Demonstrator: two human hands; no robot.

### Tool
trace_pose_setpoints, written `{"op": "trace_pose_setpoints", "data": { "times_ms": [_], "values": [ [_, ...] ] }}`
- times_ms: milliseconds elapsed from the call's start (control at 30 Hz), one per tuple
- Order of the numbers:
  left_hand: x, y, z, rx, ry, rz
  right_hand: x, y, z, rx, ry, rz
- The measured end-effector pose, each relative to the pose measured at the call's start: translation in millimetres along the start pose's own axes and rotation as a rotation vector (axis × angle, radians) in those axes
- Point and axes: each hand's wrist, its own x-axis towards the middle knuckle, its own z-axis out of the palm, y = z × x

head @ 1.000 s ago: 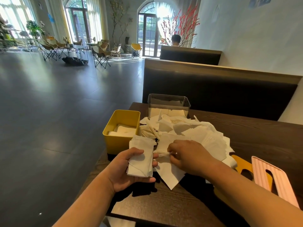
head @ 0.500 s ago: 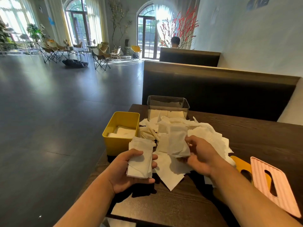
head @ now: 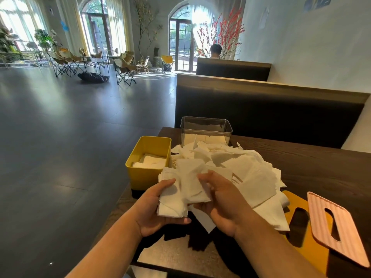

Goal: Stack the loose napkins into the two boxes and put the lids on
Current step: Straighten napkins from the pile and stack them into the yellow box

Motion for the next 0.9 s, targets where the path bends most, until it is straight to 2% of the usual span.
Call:
{"op": "trace_pose_setpoints", "data": {
  "times_ms": [67,167,300,467,567,667,800,900],
  "values": [
    [-0.6,-1.2,2.5,0.018,0.031,0.015,-3.8,13.3,12.3,-0.093,-0.010,-0.002],
    [0.3,-3.7,2.5,0.040,0.062,0.009,-3.5,29.3,19.4,-0.308,0.060,0.006],
    [-1.3,-2.3,4.2,0.052,0.069,0.039,-2.7,32.5,14.6,-0.670,0.129,-0.163],
    [-9.6,-3.5,3.1,0.119,0.059,-0.003,0.8,31.3,3.7,-0.770,0.182,-0.271],
    [-19.3,-1.6,-3.0,0.200,-0.040,-0.020,0.2,35.5,2.2,-0.769,0.158,-0.286],
    [-27.2,5.8,-12.0,0.300,-0.097,-0.026,-4.3,35.4,2.0,-0.927,0.119,-0.342],
    [-35.5,25.1,-23.3,0.555,-0.093,-0.080,-9.7,28.3,-0.7,-1.038,0.127,-0.396],
    [-44.1,44.5,-17.6,0.994,-0.195,-0.067,-15.8,21.5,2.3,-1.061,-0.127,-0.460]
  ]
}}
